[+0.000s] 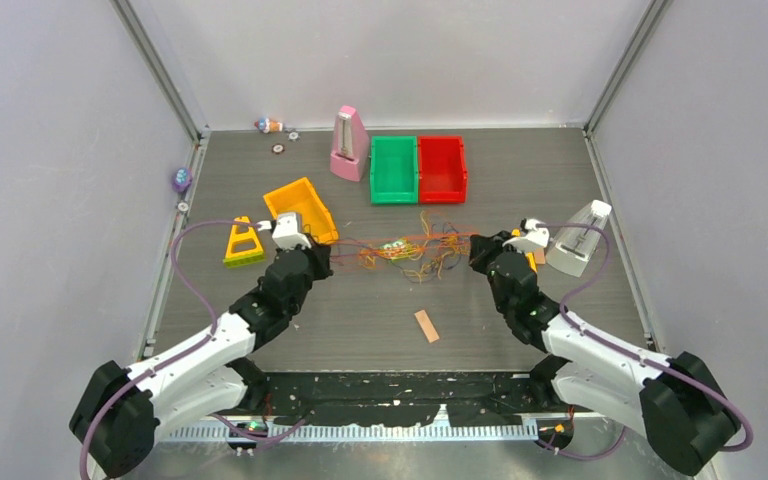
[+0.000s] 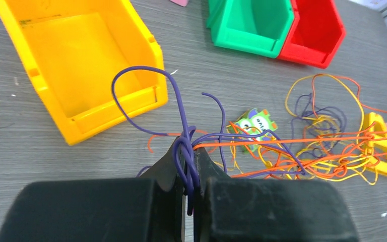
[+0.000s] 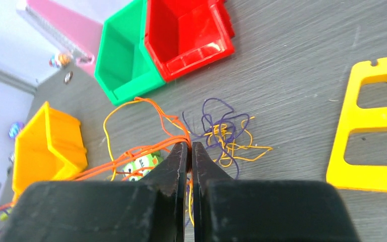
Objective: Untangle the cables
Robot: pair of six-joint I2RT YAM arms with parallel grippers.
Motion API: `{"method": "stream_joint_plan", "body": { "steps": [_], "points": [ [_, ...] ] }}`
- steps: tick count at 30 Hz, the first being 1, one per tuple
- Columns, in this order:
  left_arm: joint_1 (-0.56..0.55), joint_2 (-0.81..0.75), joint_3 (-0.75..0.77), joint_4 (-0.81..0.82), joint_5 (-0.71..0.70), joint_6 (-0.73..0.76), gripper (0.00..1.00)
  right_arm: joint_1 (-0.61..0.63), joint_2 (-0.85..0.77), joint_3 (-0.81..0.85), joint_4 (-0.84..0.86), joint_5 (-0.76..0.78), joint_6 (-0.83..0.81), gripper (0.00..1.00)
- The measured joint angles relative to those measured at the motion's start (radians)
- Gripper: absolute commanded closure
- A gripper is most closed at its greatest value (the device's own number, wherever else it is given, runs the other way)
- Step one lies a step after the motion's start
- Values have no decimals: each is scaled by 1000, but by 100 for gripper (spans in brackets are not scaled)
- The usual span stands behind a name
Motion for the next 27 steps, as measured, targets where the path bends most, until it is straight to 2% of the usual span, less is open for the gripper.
{"method": "stream_joint_plan", "body": {
  "steps": [4,9,13,18,19,20,21,23,24,27],
  "points": [
    [-17,31,59,-60,-22,-92,96,8,-77,-1,-83,89,103,95],
    [35,71,108,-271,-297,-193,86,-47,-145,-28,-182,378,138,95],
    [51,96,108,-340,-362,-166,85,-60,-147,-42,-200,460,103,95],
    [52,87,90,-276,-306,-40,82,-64,-139,-42,-171,453,13,95],
    [52,79,77,-252,-289,-18,78,-64,-139,-42,-162,444,-4,95],
    [52,67,62,-229,-271,3,68,-64,-139,-42,-155,436,-18,95],
    [51,53,45,-209,-252,21,51,-64,-139,-42,-146,419,-36,95],
    [51,26,16,-173,-215,63,30,-64,-139,-43,-116,359,-85,95],
    [52,12,2,-150,-193,77,23,-64,-139,-43,-98,329,-111,95],
    [52,-18,-30,-87,-136,109,14,-66,-136,-50,-15,158,-208,95]
  ]
}}
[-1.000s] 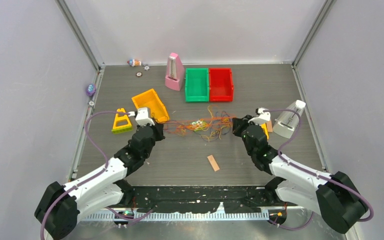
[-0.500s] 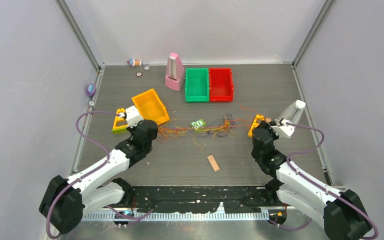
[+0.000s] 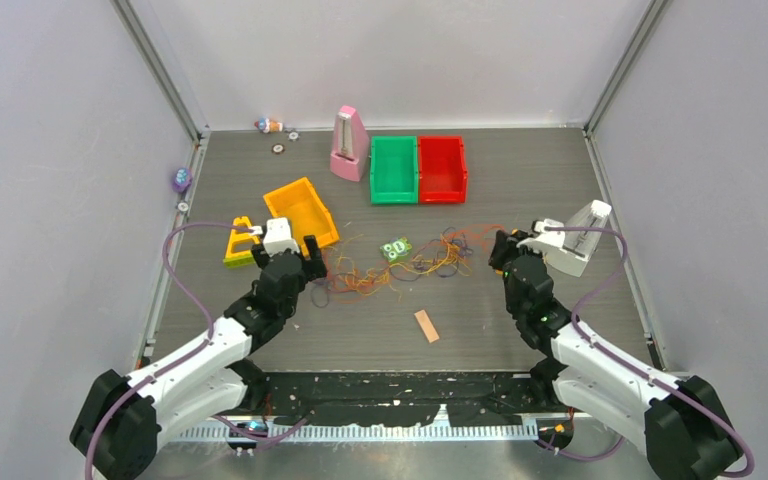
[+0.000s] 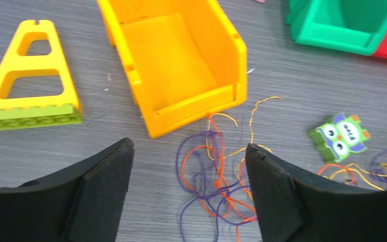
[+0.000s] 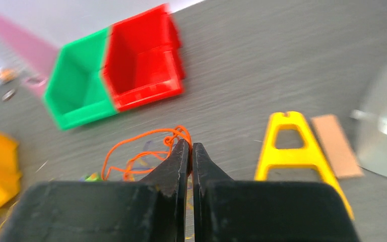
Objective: Untangle the cables
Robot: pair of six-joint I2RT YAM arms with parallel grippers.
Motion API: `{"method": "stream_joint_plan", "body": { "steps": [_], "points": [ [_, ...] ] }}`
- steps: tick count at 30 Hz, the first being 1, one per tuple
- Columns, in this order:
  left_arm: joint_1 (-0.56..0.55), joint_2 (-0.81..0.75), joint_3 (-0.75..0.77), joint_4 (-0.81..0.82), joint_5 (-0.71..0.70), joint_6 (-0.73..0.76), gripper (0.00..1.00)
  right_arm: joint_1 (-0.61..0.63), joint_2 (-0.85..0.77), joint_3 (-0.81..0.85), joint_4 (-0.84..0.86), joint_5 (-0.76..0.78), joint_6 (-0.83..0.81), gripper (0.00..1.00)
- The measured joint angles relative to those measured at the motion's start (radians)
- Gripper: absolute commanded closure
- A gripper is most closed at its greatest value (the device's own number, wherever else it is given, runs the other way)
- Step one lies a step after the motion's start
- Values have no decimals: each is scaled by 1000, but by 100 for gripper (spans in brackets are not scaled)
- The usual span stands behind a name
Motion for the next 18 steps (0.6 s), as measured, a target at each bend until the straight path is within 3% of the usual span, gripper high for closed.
{"method": "stream_joint_plan", "body": {
  "steps": [5,9,18],
  "points": [
    [0,-26,-32,95,118,58,11,0,36,0,116,-336,-114,95],
    [-13,-26,-45,175,224,114,9,0,33,55,61,-554,-129,95],
    [-40,62,-58,392,566,185,9,0,34,535,-217,-908,-126,95]
  ]
}}
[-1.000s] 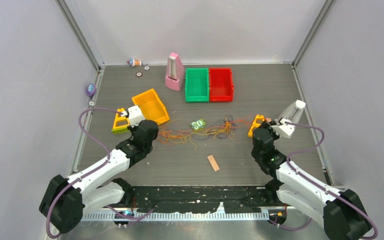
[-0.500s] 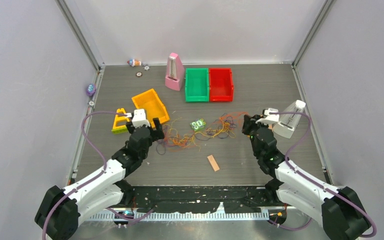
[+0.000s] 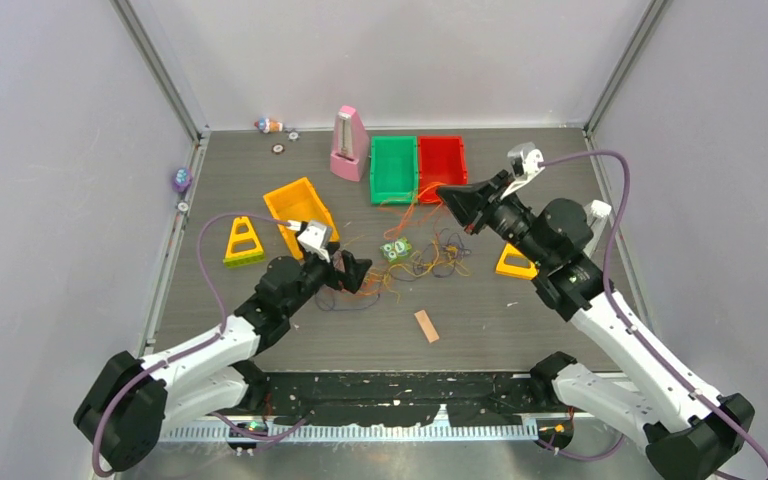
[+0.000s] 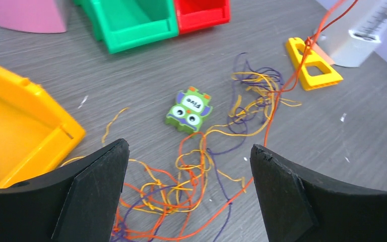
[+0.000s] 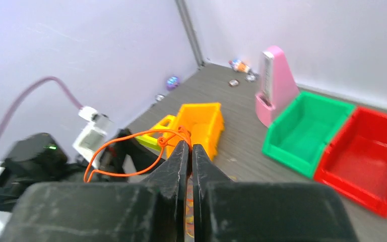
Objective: Untangle the cables
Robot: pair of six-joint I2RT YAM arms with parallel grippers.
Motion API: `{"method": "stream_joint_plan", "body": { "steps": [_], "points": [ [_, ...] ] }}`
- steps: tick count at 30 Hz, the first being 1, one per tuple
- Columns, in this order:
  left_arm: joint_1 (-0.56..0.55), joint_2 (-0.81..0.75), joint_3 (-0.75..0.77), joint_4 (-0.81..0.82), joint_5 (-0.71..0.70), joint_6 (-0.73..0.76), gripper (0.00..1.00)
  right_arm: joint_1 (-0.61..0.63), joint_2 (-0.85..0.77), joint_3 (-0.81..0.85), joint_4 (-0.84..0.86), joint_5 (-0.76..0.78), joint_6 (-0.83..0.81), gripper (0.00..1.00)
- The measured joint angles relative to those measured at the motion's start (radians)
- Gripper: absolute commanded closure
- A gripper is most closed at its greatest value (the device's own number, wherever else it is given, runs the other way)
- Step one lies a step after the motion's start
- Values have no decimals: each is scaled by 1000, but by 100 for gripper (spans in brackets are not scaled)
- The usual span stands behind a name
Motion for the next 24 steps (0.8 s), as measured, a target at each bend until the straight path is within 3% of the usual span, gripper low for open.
{"method": "stream_joint_plan", "body": {
  "steps": [10,18,24],
  "points": [
    [-18,32,38,53,162,-8,9,0,91,180,-142,-171,55,95],
    [-90,164,141,97,187,6,11,0,110,247,-169,-181,95,95],
    [-104,255,153,151,198,39,21,0,112,298,-193,-149,109,95]
  ]
}}
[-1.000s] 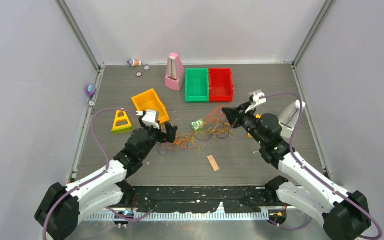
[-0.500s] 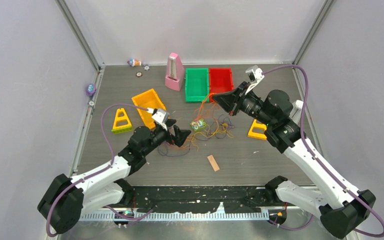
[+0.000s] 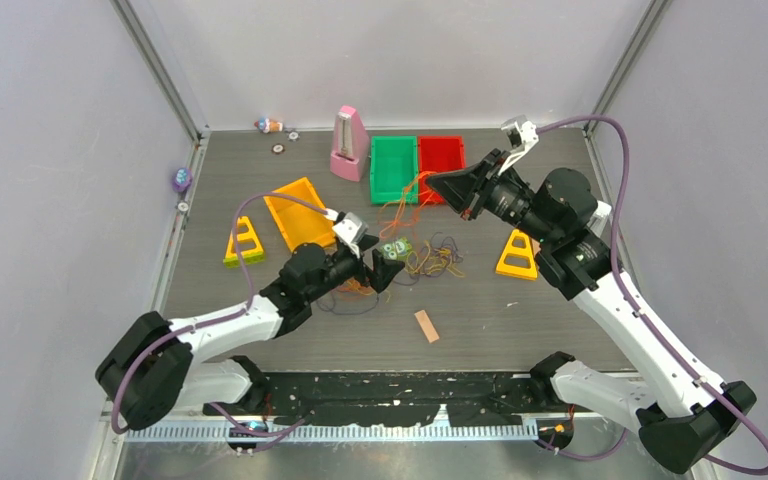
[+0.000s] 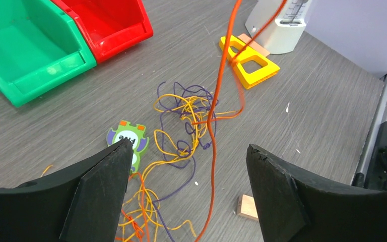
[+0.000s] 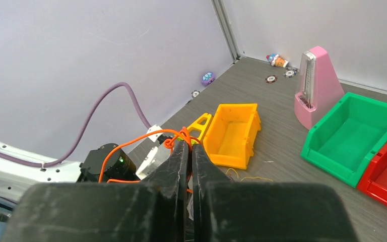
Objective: Untangle the cables
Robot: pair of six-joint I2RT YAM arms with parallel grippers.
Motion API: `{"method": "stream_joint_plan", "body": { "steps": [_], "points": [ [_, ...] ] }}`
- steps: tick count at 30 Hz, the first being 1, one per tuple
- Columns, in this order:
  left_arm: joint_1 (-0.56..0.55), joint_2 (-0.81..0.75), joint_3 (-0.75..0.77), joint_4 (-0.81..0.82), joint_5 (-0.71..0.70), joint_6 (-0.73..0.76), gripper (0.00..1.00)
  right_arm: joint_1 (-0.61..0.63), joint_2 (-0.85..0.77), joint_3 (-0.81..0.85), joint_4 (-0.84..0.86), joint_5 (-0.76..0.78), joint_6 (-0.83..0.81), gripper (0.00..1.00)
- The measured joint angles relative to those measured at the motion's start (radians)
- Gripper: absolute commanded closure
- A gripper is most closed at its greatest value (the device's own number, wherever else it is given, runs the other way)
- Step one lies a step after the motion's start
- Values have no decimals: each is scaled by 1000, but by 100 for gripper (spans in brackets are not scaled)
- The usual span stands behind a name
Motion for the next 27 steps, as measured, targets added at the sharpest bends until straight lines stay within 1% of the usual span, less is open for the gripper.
{"method": "stream_joint_plan", "body": {
  "steps": [1,3,8,9,11,12,13,14,15,16,18,19,20,21,22,24,27],
  "points": [
    [0,16,7,4,3,3,26,0,0,5,-1,4,2,95],
    [0,37,16,20,4,7,30,0,0,11,-2,11,7,95],
    [0,68,44,48,2,7,33,0,0,12,-7,31,19,95],
    [0,76,57,48,-2,7,35,0,0,12,-8,35,19,95],
    [0,92,85,49,-9,3,51,0,0,12,-10,44,22,95],
    [0,100,98,51,-12,-5,65,0,0,12,-11,48,23,95],
    [0,108,109,52,-13,-11,81,0,0,11,-13,53,23,93],
    [0,116,117,53,-14,-13,95,0,0,8,-14,56,23,91],
    [0,125,126,52,-16,-22,100,0,0,3,-14,63,23,87],
    [0,133,132,52,-20,-26,100,0,-2,-5,-14,70,22,84],
    [0,137,133,50,-36,-21,100,0,-11,-37,-19,104,18,74],
    [0,137,132,50,-49,-20,100,1,-21,-59,-29,129,14,60],
    [0,134,130,48,-56,-18,100,1,-32,-86,-39,163,9,50],
    [0,126,127,42,-67,-16,100,1,-47,-117,-52,200,3,34],
    [0,108,124,19,-79,-12,100,1,-64,-167,-68,269,-10,21],
    [0,74,125,-26,-96,-6,100,1,-97,-220,-87,348,-9,9],
    [0,31,151,-139,-114,0,100,-1,-144,-339,-115,490,-13,5]
  ]
}}
